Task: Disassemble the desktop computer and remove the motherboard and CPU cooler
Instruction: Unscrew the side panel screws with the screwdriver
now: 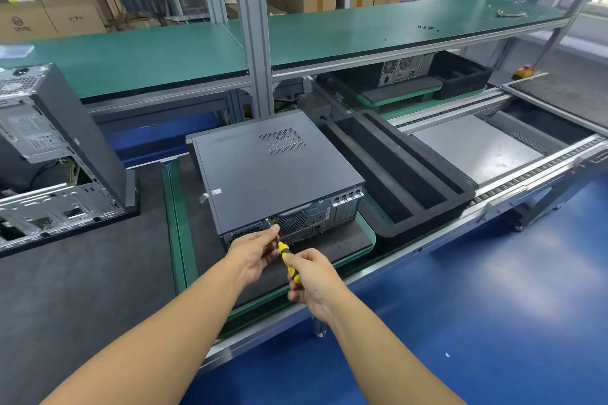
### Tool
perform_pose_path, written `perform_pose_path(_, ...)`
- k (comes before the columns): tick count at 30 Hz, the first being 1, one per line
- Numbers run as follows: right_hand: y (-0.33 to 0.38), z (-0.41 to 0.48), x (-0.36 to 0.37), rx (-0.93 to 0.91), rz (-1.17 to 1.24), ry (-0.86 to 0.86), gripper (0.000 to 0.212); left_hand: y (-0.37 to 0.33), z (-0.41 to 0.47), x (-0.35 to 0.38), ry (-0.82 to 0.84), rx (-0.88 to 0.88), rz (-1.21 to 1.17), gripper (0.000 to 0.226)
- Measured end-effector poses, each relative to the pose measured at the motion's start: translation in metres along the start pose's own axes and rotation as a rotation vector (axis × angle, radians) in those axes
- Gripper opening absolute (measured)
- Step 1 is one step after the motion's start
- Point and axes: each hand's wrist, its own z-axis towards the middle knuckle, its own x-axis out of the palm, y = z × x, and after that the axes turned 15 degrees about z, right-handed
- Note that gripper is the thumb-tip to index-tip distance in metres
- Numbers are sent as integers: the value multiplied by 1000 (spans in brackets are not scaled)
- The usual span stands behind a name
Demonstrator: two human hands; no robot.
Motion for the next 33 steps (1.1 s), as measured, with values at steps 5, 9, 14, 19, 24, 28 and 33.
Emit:
perform_pose_path(5, 2, -5, 0, 83, 83, 14, 25, -5, -1, 3, 20, -27, -5, 9)
perform_pose_path(9, 5, -12, -5, 180, 135, 23, 37, -5, -4, 2, 38, -24, -21, 7)
perform_pose_path(14, 5, -11, 1, 77, 137, -59, 17, -2, -5, 1, 83, -33, -71, 7)
perform_pose_path(19, -4, -8, 3, 4, 168, -83, 9, -1, -5, 0, 58, -29, -63, 12)
perform_pose_path(24, 0, -10, 6, 84, 216, -74, 27, -2, -3, 2, 36, -18, -50, 6)
perform_pose_path(28, 1, -13, 4, 187, 208, -77, 46, -2, -4, -1, 59, -15, -57, 9)
perform_pose_path(33, 2, -8, 3, 108, 169, -115, 28, -2, -4, -1, 102, -20, -101, 13)
